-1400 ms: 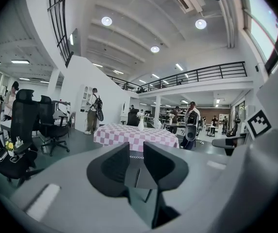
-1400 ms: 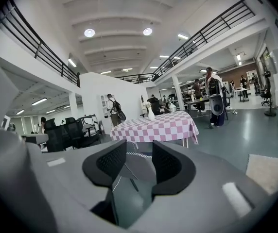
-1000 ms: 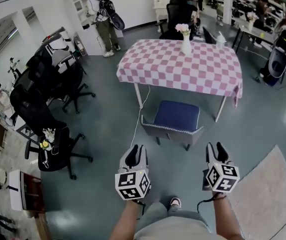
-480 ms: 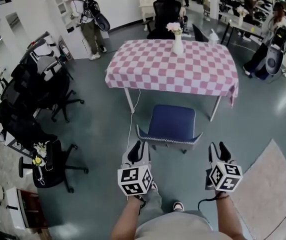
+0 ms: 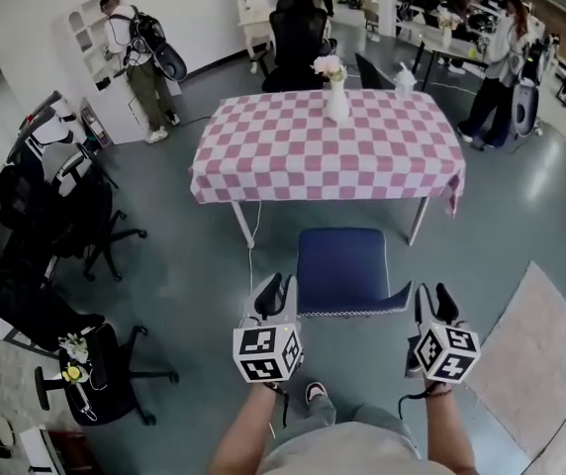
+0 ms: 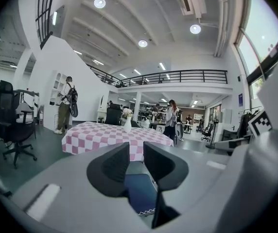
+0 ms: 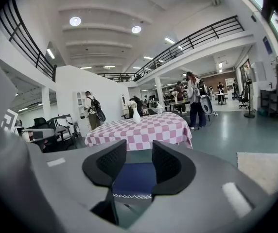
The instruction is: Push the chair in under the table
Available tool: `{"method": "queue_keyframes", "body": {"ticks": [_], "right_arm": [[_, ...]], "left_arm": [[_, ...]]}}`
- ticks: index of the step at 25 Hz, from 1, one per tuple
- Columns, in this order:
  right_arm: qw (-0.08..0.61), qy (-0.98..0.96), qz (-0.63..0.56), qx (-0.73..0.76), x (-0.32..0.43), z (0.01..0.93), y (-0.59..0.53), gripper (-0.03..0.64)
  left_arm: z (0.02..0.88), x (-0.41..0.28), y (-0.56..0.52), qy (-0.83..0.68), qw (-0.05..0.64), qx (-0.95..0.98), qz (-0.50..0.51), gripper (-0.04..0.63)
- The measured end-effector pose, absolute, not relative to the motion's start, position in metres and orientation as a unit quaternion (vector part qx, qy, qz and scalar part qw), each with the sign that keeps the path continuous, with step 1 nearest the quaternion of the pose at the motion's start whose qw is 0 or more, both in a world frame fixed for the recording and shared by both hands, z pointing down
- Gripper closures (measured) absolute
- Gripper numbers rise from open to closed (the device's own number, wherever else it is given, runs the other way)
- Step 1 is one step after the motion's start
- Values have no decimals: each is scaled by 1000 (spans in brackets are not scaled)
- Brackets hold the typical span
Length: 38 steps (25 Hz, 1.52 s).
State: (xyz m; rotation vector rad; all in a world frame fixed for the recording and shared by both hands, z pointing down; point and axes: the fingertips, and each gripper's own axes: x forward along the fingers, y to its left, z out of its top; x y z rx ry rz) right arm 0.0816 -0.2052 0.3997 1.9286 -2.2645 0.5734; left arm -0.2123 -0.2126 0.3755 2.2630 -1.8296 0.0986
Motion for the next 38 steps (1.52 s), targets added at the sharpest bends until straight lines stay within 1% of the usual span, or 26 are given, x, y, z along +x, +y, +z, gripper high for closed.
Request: {"method": "queue_keyframes", "body": {"ticks": [8,13,18,23,32,38], "right_arm": [[79,-750,195,627,69,407,-217,468],[87,-764,196,609,68,409,-227,468],[122,-799,185,559,53,418,-229,468],[189,-841,160,482,32,434,-221,468],[336,-878,90,327,1,484,-195,466],[434,-866,32,245,1,521,-189,466]], "left_arm": [[387,-205,-231,-608,134,781,42,506],[389,-193,-229,-602,133,786,53,506],[401,-183,-220,-586,135,795,82,505],[419,-169,-207,-552,128,813,137,503],[473,-139,-183,-433,83,850,289,479],[507,-132,-178,-344,6,848,403,471]]}}
